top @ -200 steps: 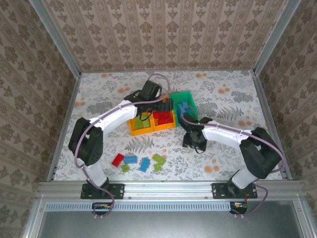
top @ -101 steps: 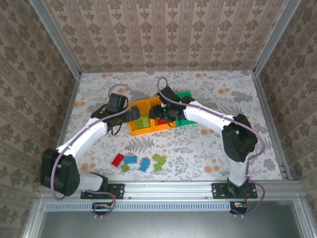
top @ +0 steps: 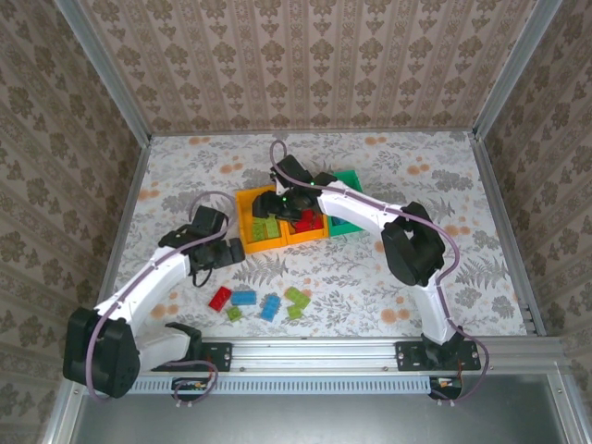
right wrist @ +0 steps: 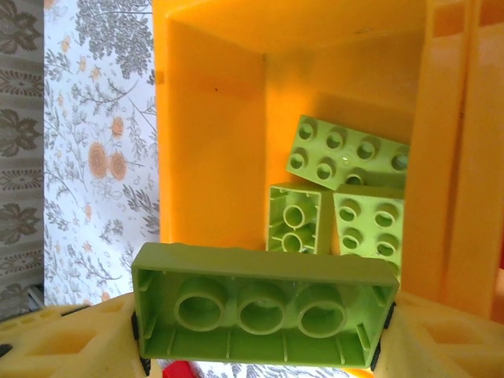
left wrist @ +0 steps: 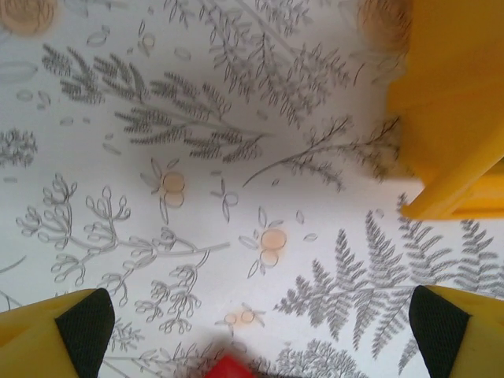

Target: Sort the legos into containers by color

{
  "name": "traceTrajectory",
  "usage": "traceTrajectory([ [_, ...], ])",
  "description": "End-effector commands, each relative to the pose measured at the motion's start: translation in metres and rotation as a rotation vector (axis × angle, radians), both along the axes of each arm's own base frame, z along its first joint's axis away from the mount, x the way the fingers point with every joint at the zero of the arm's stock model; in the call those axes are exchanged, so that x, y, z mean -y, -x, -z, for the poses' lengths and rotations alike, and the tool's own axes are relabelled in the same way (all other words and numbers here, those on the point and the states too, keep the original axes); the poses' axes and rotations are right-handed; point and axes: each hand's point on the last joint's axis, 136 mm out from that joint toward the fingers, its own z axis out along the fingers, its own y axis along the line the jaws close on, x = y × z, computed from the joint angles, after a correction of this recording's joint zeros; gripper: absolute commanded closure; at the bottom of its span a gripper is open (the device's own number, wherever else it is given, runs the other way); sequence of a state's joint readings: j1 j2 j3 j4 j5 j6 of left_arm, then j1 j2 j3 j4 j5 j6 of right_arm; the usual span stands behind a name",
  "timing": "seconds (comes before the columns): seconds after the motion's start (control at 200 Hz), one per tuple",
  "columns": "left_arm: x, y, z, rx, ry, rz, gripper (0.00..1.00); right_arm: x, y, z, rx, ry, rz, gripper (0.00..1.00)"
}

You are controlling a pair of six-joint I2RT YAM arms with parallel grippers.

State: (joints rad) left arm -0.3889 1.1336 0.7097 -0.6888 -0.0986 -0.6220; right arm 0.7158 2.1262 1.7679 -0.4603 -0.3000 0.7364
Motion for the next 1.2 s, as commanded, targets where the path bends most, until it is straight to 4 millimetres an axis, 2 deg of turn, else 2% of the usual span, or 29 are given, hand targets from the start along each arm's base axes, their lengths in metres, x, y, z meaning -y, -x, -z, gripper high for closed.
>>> traceTrajectory([
  [0.0, 0.0, 0.019, 0.004, -0.044, 0.017, -0.011, 0.0, -0.003, 0.003, 0.003, -0.034, 0.015, -0.012, 0.31],
  [0.175, 0.008, 0.03, 0.01, -0.079, 0.022, 0.005, 0.0, -0.002, 0.002, 0.007, -0.037, 0.028, -0.006, 0.22],
  [0.24, 0.019, 0.037, 0.01, -0.088, 0.019, 0.049, 0.0, -0.002, 0.001, 0.007, -0.036, 0.029, -0.006, 0.19],
  [0.5, 0.042, 0.063, 0.014, -0.151, 0.035, 0.082, 0.0, -0.002, 0.001, -0.002, -0.018, 0.016, -0.019, 0.16],
  [0.65, 0.052, 0.079, 0.021, -0.185, 0.046, 0.1, 0.0, 0.0, 0.0, -0.014, 0.007, -0.001, -0.021, 0.15],
  [0.9, 0.066, 0.091, 0.025, -0.206, 0.049, 0.112, 0.01, 0.02, -0.007, -0.033, 0.043, -0.021, 0.015, 0.15],
  [1.195, 0.07, 0.1, 0.037, -0.25, 0.034, 0.083, 0.04, 0.047, -0.009, -0.028, 0.034, -0.016, 0.062, 0.15],
])
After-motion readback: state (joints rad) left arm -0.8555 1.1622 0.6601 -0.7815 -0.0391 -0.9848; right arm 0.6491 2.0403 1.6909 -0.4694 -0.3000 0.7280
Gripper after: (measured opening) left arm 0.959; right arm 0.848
